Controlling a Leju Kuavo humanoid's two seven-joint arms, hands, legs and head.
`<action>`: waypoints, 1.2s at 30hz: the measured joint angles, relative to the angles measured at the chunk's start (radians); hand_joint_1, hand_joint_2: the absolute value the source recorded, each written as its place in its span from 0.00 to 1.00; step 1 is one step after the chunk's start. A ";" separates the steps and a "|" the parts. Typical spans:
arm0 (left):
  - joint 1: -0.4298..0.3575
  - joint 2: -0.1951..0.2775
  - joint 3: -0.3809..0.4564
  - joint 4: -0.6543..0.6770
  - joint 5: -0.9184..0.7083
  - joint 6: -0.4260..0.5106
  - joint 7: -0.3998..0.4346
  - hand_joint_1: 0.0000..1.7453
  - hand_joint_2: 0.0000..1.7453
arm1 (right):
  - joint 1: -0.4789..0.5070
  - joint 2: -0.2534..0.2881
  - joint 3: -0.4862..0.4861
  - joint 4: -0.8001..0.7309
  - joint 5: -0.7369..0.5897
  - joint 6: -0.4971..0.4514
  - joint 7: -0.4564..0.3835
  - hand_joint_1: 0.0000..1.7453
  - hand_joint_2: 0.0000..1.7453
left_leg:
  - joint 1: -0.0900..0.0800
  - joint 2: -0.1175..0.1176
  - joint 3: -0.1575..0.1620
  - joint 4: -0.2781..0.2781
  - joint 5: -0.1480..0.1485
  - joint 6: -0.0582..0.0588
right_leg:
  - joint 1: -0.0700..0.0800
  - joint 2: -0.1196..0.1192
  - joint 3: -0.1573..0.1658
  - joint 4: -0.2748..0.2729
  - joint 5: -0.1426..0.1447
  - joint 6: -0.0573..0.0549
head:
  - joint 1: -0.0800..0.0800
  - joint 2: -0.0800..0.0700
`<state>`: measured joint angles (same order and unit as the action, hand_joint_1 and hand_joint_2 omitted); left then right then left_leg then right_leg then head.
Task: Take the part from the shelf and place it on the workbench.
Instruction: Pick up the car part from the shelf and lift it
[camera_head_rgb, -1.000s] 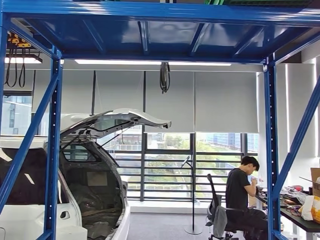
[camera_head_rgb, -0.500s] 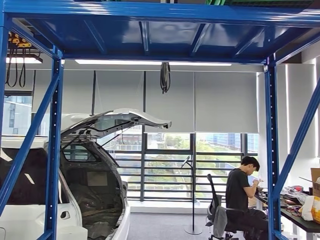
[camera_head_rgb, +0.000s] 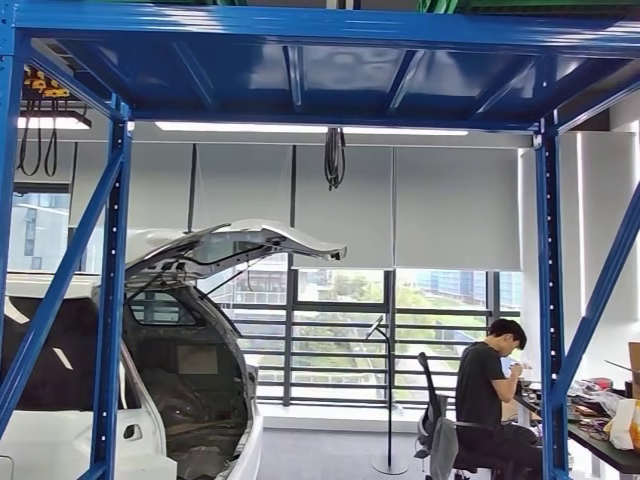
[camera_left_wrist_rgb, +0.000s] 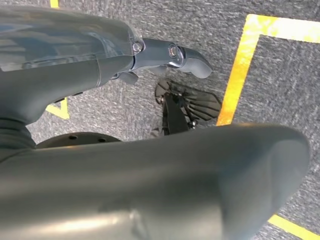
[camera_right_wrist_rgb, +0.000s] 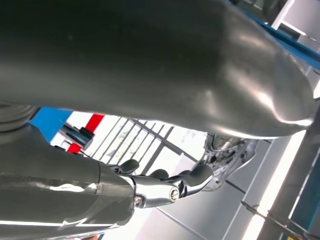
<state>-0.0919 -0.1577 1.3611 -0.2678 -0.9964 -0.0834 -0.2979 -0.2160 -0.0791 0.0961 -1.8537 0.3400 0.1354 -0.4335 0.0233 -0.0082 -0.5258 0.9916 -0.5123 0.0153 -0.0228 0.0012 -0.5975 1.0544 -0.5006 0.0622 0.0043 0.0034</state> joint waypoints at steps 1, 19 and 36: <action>0.000 0.000 0.000 0.000 0.000 0.000 0.000 0.00 0.00 | 0.000 -0.001 0.000 -0.001 0.000 0.000 0.000 0.00 0.00 | 0.000 0.000 0.002 0.001 -0.004 -0.007 | 0.002 -0.001 0.015 -0.038 0.010 -0.007 | 0.000 0.000; 0.001 0.005 0.000 0.003 -0.005 -0.002 -0.003 0.00 0.00 | 0.009 -0.002 0.000 -0.015 -0.008 0.001 -0.004 0.00 0.00 | -0.028 0.004 -0.081 0.030 0.038 0.010 | 0.021 0.001 0.096 -0.058 -0.048 -0.048 | 0.001 0.001; 0.000 0.007 -0.003 0.006 -0.010 -0.004 -0.010 0.00 0.00 | 0.017 -0.018 -0.007 -0.026 -0.019 0.004 -0.008 0.00 0.00 | -0.012 0.000 0.031 0.021 -0.043 -0.022 | 0.014 -0.001 0.002 -0.046 0.024 -0.058 | 0.001 0.001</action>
<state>-0.0916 -0.1504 1.3581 -0.2613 -1.0067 -0.0877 -0.3077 -0.1985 -0.0969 0.0892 -1.8794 0.3212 0.1395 -0.4418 0.0117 -0.0079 -0.4948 1.0122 -0.5548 -0.0063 -0.0093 0.0001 -0.5957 1.0084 -0.4770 0.0040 0.0052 0.0042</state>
